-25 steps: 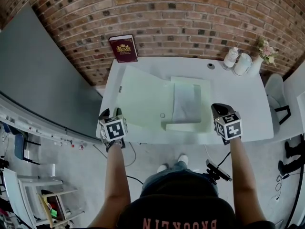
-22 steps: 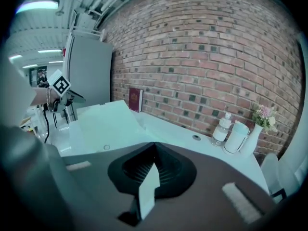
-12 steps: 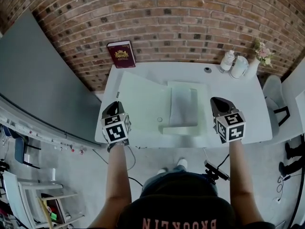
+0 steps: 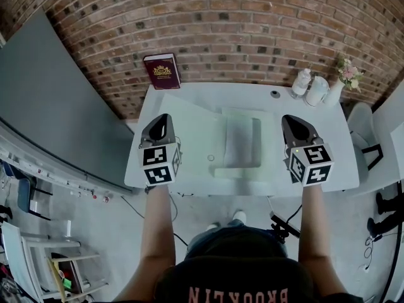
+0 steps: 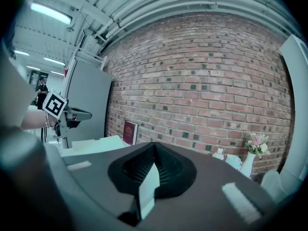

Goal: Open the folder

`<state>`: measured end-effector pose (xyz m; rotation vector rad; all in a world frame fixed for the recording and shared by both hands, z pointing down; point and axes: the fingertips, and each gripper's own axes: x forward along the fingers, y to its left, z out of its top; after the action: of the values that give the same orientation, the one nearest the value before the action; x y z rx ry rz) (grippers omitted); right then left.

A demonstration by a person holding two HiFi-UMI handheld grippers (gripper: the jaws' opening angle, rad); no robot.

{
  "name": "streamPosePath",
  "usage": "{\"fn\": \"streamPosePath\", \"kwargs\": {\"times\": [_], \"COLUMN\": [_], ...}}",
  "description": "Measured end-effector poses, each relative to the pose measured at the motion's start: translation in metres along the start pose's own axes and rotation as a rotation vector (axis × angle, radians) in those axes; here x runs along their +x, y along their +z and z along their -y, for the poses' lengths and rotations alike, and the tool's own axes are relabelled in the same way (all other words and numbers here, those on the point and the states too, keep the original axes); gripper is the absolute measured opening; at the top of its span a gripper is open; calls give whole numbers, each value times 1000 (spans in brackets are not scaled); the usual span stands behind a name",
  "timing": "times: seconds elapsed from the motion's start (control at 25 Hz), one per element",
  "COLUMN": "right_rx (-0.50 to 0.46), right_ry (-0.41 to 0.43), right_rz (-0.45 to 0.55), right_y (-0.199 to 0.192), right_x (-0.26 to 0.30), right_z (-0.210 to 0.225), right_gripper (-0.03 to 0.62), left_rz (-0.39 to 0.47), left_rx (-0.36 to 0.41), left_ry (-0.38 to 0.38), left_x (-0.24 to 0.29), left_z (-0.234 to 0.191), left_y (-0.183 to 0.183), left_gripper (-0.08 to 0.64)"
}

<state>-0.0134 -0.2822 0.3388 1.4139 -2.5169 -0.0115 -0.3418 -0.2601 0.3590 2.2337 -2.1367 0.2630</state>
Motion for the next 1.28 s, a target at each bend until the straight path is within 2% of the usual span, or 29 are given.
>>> {"fn": "streamPosePath", "kwargs": {"times": [0.24,0.72,1.04,1.28], "right_rx": [5,64,53,22], "right_ry": [-7,-49,-70,-87], "right_rz": [78,240,289,269], "right_y": [29,67,80,76], "right_x": [-1,-20,-28,-28], "right_z": [-2,-12,-15,-16], "right_gripper": [2,0,0,0], "left_rz": [139,324,339,354], "left_rx": [23,10,-7,15], "left_ry": [-76,-218,-249,-251], "left_x": [1,-6,-5,-7], "left_z": [26,66,82,87], "left_y": [43,89,102,108], "left_gripper": [0,0,0,0]}}
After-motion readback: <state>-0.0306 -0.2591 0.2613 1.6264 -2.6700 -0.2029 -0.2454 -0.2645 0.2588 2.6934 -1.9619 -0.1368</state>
